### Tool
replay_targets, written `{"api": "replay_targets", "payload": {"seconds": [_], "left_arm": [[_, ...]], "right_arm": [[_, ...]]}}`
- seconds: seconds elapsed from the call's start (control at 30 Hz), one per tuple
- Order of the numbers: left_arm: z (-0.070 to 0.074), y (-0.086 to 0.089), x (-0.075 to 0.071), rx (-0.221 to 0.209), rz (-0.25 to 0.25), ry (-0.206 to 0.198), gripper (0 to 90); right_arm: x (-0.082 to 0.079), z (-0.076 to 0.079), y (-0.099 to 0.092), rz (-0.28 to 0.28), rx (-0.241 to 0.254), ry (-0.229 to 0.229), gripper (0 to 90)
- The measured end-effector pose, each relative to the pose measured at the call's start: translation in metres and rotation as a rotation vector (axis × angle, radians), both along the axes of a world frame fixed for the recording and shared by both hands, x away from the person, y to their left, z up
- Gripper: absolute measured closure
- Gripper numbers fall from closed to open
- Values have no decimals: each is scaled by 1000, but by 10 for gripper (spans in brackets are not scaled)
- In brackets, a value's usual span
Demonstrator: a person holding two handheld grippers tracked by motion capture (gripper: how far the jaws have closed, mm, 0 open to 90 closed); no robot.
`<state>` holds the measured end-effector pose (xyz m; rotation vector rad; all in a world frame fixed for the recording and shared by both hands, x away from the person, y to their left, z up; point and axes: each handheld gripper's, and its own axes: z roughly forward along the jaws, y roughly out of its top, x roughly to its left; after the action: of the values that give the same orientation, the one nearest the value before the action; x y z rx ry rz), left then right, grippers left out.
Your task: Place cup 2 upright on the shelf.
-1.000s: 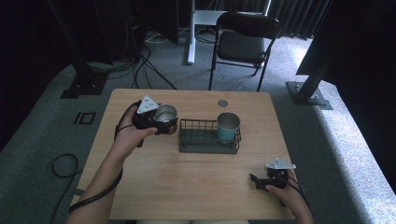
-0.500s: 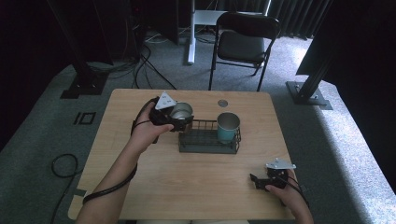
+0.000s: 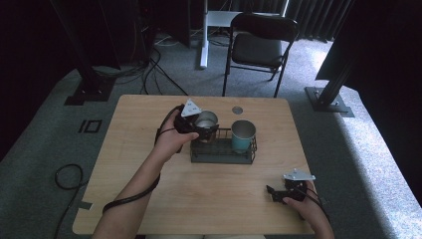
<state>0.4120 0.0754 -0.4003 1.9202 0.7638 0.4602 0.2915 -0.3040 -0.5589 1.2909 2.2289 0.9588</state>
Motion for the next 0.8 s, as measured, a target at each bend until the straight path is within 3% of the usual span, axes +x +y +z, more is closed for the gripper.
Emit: {"api": "replay_targets", "payload": {"seconds": [0.8], "left_arm": [[-49, -18, 10, 37, 7, 62, 140]], "right_arm": [[0, 0, 0, 0, 1, 1, 113]]}}
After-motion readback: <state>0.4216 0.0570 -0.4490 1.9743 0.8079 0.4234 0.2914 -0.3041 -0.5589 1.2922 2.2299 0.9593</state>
